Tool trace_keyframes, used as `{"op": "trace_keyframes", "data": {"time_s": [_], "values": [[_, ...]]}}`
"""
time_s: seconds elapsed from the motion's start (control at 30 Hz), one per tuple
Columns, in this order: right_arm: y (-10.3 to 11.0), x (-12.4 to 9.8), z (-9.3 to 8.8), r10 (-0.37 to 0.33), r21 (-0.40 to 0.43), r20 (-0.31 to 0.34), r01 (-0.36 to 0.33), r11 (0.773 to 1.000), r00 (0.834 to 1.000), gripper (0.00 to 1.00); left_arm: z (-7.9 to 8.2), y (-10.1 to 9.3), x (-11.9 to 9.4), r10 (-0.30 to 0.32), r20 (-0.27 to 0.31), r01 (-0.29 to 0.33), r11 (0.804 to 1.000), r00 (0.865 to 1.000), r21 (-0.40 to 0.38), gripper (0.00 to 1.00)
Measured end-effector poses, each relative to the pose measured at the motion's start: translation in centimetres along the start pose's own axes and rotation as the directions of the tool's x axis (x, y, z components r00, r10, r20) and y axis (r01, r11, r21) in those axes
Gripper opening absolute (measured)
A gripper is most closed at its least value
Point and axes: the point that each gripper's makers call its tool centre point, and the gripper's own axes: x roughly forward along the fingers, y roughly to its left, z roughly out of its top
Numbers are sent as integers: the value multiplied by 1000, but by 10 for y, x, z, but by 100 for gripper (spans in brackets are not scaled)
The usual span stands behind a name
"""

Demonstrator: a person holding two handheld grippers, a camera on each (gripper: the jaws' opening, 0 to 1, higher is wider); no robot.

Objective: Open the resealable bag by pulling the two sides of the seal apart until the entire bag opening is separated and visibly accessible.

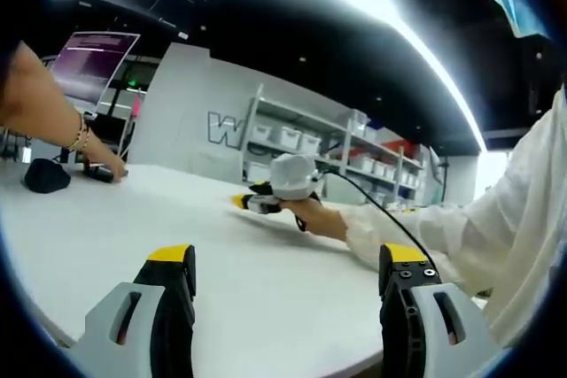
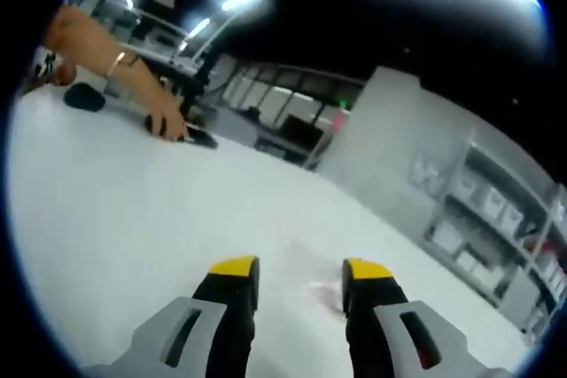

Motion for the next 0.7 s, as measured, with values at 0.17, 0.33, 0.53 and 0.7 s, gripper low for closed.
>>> {"op": "trace_keyframes", "data": {"time_s": [0.17,0.33,0.53,0.7], "values": [[0,4,-1,-11,-9,-4,11,1000,1000,33,0,0,0,-4,0,4,1000,1000,-1,84],[-1,9,-1,-17,18,-4,17,1000,1000,30,1,0,0,-7,3,7,1000,1000,-2,84],[2,15,-4,-8,13,-19,9,1000,1000,29,2,1,-1,-8,5,8,1000,1000,-1,84],[7,19,-5,1,11,-26,0,1000,1000,27,2,2,-1,-7,6,7,1000,1000,-1,84]]}}
